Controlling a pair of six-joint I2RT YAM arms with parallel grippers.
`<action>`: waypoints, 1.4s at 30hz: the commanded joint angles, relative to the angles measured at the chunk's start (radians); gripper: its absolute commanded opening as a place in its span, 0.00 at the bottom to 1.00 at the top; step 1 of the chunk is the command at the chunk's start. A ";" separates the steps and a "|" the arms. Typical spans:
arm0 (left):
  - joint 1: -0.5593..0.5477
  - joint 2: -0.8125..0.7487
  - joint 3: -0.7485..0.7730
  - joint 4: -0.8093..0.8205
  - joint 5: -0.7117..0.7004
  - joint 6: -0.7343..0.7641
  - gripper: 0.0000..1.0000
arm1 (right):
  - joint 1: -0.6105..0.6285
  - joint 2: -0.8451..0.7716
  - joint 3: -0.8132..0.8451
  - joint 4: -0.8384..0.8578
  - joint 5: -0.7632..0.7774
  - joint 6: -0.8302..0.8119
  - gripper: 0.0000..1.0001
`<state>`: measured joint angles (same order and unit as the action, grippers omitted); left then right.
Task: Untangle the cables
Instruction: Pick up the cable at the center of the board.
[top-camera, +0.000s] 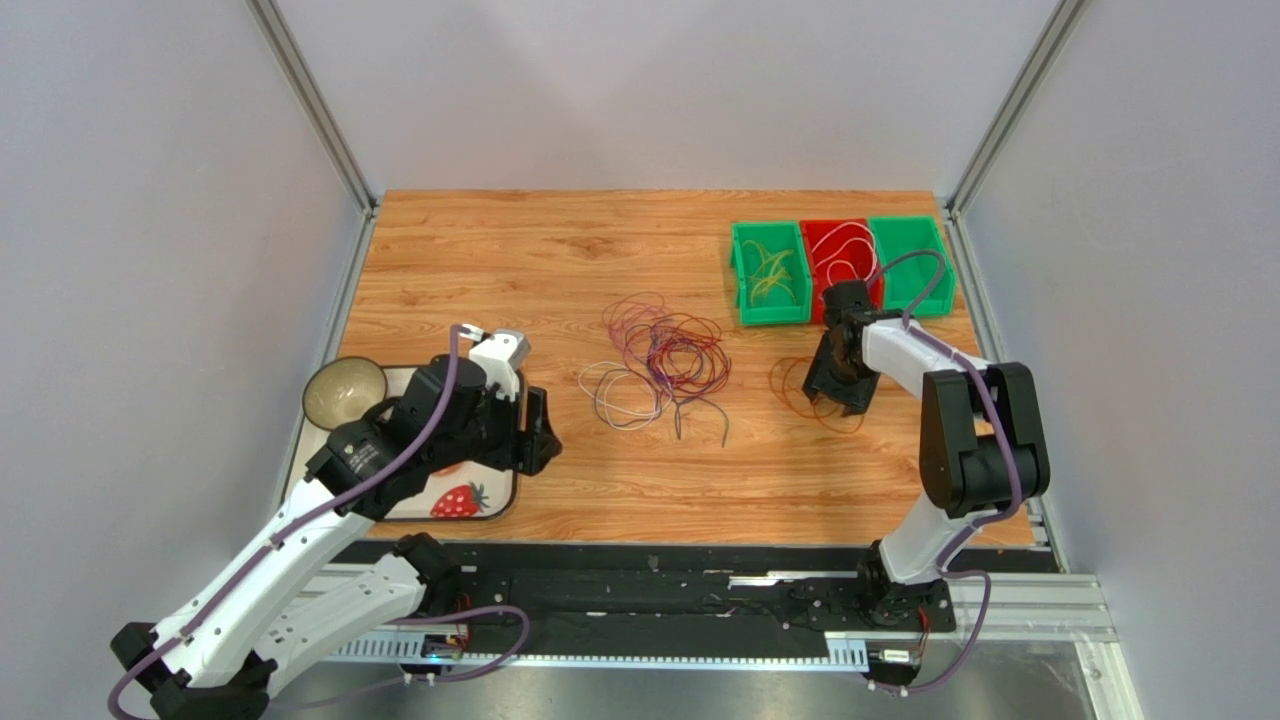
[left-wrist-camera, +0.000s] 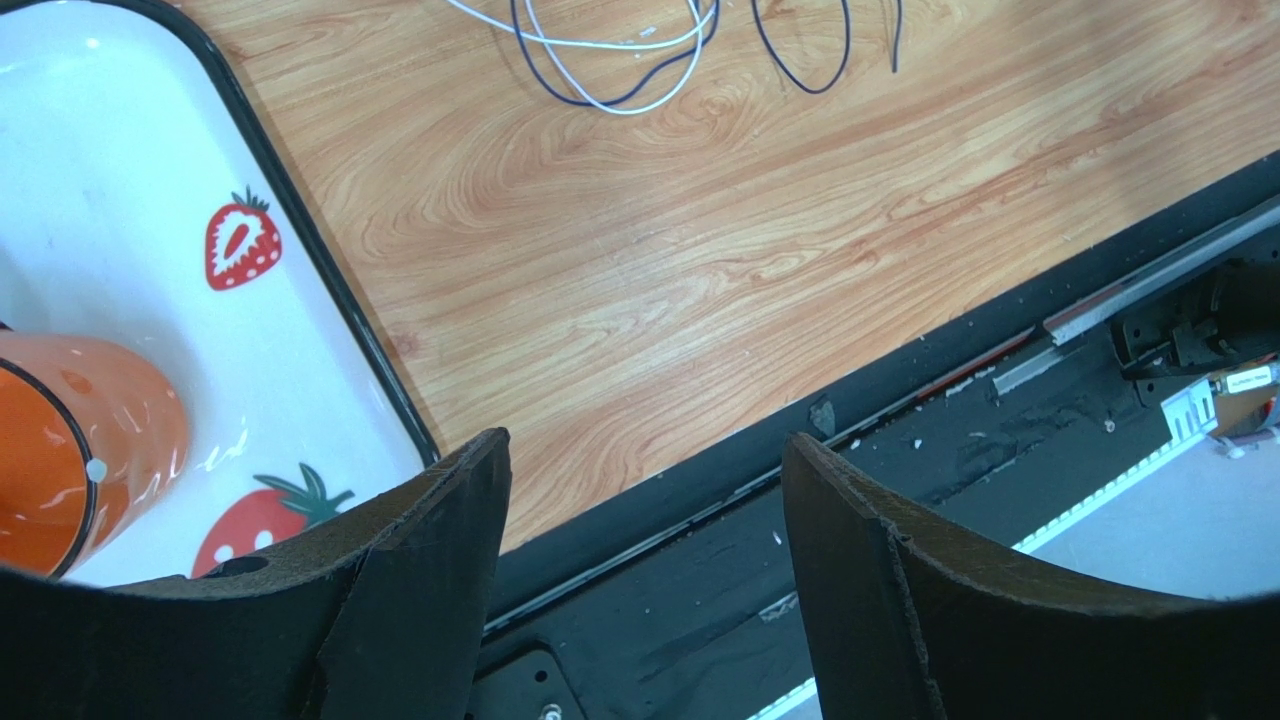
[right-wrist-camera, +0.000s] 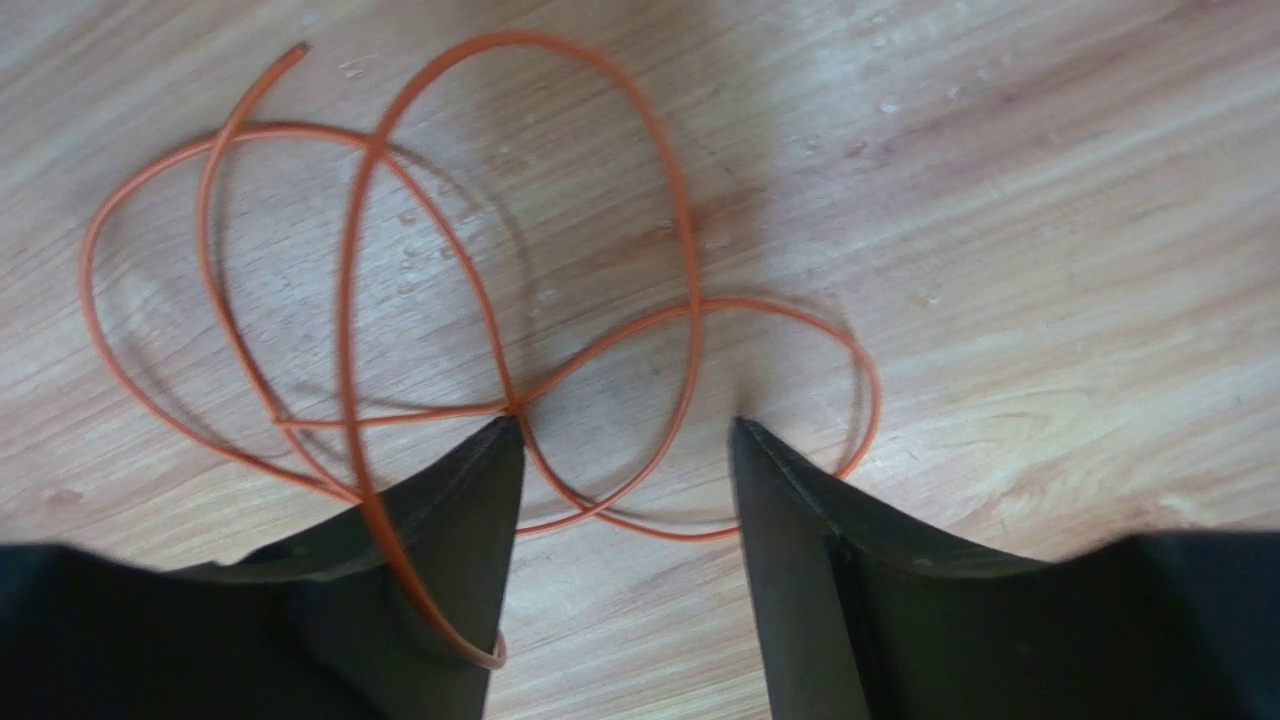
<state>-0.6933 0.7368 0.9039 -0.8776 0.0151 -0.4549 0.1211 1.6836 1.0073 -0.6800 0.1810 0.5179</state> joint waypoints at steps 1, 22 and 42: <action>0.002 0.007 0.001 0.023 -0.014 0.007 0.75 | -0.003 0.019 -0.021 0.072 -0.040 -0.027 0.49; 0.003 0.009 0.003 0.019 -0.044 0.004 0.75 | -0.003 -0.185 0.017 0.064 -0.210 -0.015 0.00; 0.003 -0.011 0.001 0.022 -0.056 0.001 0.74 | -0.003 -0.329 0.387 -0.110 -0.319 0.014 0.00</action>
<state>-0.6933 0.7410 0.9039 -0.8776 -0.0284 -0.4576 0.1165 1.3727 1.2560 -0.7696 -0.0917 0.5159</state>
